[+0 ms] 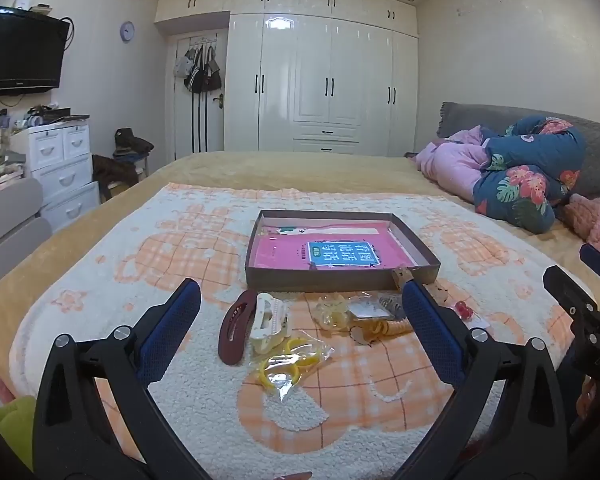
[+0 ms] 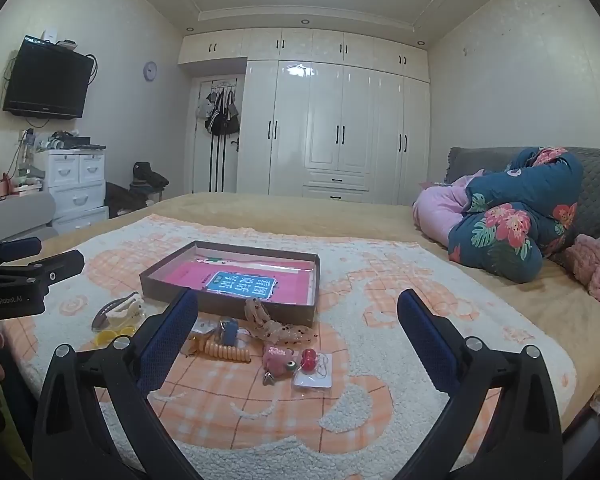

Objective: Organize jewelry

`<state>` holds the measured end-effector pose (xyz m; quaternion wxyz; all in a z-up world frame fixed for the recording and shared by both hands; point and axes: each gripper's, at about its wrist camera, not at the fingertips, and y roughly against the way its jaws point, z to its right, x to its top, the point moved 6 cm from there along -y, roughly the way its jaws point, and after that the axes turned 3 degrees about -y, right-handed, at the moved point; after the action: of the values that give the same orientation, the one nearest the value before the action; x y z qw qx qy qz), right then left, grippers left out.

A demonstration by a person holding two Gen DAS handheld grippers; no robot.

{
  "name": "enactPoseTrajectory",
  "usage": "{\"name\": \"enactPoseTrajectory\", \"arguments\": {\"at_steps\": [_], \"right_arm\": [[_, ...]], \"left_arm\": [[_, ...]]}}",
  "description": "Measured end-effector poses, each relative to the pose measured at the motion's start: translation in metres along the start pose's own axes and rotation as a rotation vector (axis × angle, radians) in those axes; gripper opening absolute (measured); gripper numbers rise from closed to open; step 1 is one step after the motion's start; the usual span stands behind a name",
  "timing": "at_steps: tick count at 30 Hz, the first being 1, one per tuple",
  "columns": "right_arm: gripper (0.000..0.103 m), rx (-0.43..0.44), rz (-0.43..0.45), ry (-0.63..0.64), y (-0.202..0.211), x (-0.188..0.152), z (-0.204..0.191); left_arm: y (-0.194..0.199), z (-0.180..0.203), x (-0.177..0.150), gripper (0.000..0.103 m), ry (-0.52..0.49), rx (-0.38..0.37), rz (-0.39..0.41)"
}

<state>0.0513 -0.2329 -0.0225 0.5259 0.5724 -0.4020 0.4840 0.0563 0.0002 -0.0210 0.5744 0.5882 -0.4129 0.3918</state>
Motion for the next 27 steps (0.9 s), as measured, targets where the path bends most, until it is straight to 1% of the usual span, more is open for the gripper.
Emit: {"name": "enactPoseTrajectory", "arguments": {"at_steps": [27], "right_arm": [[0.097,0.001,0.001,0.002,0.0039,0.0008,-0.0019]], "left_arm": [[0.0001,-0.0014,-0.0008,0.092,0.008,-0.003,-0.001]]}}
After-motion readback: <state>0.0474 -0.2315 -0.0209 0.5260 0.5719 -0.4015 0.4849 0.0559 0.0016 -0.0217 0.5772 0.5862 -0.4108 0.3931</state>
